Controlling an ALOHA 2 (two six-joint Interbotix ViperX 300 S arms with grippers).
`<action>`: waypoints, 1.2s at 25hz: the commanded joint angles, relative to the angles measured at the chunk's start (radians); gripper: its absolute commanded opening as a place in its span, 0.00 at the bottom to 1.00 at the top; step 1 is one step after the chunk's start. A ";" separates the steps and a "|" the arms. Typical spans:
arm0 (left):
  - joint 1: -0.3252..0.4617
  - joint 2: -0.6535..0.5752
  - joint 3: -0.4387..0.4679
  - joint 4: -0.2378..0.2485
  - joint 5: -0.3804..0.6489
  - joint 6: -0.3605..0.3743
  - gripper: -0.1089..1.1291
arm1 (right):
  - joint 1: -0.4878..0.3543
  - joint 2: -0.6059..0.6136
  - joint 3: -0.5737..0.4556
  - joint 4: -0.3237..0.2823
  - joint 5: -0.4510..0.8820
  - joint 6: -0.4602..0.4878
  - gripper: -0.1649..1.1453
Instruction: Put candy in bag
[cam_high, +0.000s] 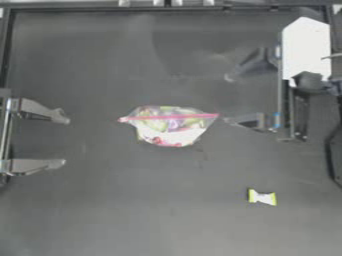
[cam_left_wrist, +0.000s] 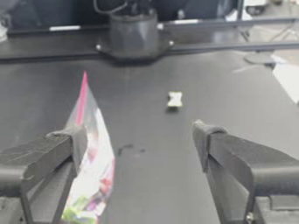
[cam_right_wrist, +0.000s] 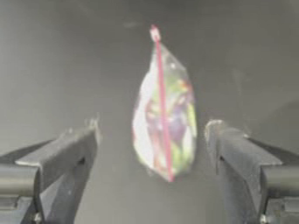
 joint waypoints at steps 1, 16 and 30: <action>0.006 0.023 -0.008 0.000 -0.003 -0.002 0.90 | 0.000 0.063 -0.097 -0.015 0.060 -0.008 0.89; 0.026 0.023 0.012 -0.002 0.003 -0.002 0.90 | -0.018 0.347 -0.380 -0.012 0.255 -0.126 0.88; 0.035 0.023 0.017 -0.002 0.003 -0.002 0.90 | -0.021 0.561 -0.591 0.011 0.322 -0.216 0.88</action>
